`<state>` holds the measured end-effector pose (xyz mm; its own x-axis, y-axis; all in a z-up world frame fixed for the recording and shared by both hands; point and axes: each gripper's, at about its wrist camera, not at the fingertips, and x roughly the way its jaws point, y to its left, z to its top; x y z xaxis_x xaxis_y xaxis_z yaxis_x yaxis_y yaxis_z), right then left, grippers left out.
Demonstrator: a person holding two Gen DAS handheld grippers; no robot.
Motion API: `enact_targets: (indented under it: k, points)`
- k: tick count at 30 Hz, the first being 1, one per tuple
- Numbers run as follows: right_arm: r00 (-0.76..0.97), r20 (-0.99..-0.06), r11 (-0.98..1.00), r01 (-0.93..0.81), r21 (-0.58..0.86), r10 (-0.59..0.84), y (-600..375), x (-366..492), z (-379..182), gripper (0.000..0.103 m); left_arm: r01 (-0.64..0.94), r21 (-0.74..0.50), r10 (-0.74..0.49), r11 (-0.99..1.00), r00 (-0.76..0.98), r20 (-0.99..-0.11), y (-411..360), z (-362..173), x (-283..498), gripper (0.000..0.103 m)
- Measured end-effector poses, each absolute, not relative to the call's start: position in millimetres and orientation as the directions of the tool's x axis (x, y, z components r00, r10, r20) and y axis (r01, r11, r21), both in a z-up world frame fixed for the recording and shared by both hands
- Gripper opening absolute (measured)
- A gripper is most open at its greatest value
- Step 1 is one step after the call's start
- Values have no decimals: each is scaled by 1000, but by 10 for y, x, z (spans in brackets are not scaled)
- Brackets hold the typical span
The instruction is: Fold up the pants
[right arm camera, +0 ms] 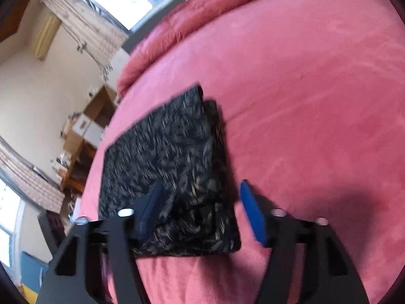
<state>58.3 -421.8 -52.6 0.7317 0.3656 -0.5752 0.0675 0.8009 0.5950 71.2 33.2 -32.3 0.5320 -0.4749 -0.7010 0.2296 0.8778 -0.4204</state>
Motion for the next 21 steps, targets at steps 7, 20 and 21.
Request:
enact_targets:
  k: [7, 20, 21]
  points:
    - [704, -613, 793, 114, 598, 360, -4250, 641, -612, 66, 215, -467, -504, 857, 534, -679, 442, -277, 758, 95]
    - [651, -680, 861, 79, 502, 337, -4061, 807, -652, 78, 313, -426, -528, 849, 485, -697, 310, -327, 856, 99]
    - [651, -679, 861, 76, 503, 339, -4064, 803, -649, 78, 318, -434, -538, 843, 482, -691, 297, -327, 853, 100]
